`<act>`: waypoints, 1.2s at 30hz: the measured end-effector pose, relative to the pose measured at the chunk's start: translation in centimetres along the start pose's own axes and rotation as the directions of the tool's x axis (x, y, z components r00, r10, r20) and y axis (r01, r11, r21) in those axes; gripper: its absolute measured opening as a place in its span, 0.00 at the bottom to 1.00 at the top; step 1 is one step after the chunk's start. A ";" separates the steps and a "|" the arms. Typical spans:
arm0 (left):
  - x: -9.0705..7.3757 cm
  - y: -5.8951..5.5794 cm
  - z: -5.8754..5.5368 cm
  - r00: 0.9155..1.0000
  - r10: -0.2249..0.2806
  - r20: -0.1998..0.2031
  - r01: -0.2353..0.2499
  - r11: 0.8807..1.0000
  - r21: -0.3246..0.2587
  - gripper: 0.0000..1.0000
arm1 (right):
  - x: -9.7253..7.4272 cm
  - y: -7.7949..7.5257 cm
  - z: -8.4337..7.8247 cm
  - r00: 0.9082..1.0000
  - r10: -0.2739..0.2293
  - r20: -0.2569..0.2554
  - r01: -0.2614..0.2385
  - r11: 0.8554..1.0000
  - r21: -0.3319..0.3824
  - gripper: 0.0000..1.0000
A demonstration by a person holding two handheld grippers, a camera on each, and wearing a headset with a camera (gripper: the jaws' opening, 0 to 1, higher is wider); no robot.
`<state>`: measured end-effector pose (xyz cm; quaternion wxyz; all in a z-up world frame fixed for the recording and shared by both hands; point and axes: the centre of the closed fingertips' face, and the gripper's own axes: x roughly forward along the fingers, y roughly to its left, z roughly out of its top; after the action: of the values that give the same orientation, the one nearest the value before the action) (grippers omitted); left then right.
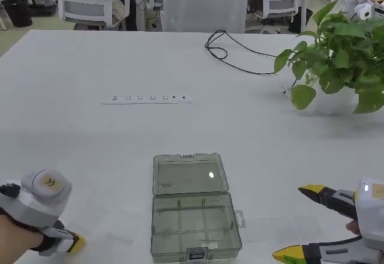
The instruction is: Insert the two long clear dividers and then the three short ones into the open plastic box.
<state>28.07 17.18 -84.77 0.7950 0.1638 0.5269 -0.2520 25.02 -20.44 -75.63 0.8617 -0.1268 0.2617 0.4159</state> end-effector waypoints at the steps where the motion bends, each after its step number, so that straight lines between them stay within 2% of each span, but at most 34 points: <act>1: 0.0 0.0 0.0 1.000 0.000 0.000 0.000 1.000 0.004 0.32 | 0.0 0.1 0.0 1.000 0.000 -0.001 0.000 1.000 0.000 0.92; 9: -0.1 -0.2 0.0 1.000 -0.011 0.003 0.011 1.000 -0.006 0.32 | -0.1 0.1 -0.3 1.000 -0.002 -0.002 0.002 1.000 0.004 0.91; 20: -0.4 -0.5 0.1 0.999 -0.037 0.033 0.039 0.998 -0.051 0.30 | 0.1 0.3 -0.4 1.000 0.006 -0.009 -0.006 1.000 0.001 0.91; 30: -1.6 -0.6 1.3 0.993 -0.054 0.104 0.065 0.992 -0.106 0.30 | 0.0 0.1 0.3 1.000 0.006 -0.007 -0.006 1.000 -0.009 0.90; 36: -2.5 -1.2 2.4 0.984 -0.067 0.168 0.091 0.986 -0.138 0.30 | 0.2 0.2 1.3 1.000 0.007 0.005 -0.007 1.000 -0.014 0.88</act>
<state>28.43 15.52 -81.49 0.8344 0.0632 0.4835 -0.2568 25.39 -19.67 -74.65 0.8599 -0.1309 0.2568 0.4213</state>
